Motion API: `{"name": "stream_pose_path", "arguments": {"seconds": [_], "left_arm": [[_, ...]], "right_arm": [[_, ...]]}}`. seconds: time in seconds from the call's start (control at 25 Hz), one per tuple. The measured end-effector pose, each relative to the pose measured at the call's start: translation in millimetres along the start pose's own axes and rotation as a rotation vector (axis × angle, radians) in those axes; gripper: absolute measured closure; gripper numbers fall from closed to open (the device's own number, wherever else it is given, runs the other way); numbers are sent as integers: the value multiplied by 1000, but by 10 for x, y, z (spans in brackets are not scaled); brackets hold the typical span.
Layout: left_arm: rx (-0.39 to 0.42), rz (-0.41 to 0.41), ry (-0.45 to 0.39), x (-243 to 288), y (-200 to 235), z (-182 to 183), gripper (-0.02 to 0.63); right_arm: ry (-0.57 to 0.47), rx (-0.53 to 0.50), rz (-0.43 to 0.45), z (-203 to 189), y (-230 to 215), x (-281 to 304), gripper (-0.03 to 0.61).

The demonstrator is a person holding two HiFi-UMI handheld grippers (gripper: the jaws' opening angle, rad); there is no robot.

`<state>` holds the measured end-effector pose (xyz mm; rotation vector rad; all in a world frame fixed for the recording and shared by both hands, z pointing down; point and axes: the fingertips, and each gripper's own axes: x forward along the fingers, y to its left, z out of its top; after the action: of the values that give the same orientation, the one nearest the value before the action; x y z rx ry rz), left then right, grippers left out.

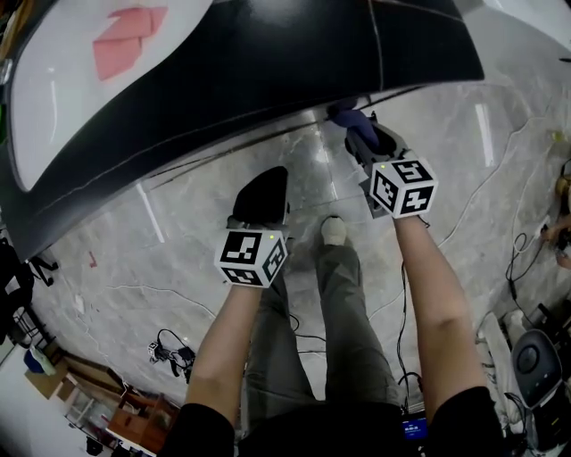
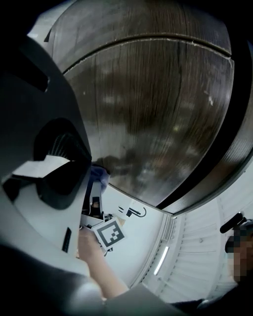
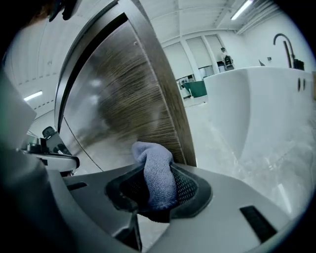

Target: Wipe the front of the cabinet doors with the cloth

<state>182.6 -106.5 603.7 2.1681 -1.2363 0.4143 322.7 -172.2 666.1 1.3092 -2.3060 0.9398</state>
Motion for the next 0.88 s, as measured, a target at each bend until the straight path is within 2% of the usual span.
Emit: {"name": "stream_pose_path", "arguments": {"seconds": [0.36, 0.52, 0.88], "left_arm": [[28, -67, 32, 90, -269, -32, 620], [54, -94, 37, -3, -317, 19, 620], [57, -126, 41, -504, -353, 151, 620]], "right_arm": [[-69, 117, -42, 14, -202, -305, 459], [-97, 141, -35, 42, -82, -476, 459], [-138, 198, -62, 140, 350, -987, 459]]}}
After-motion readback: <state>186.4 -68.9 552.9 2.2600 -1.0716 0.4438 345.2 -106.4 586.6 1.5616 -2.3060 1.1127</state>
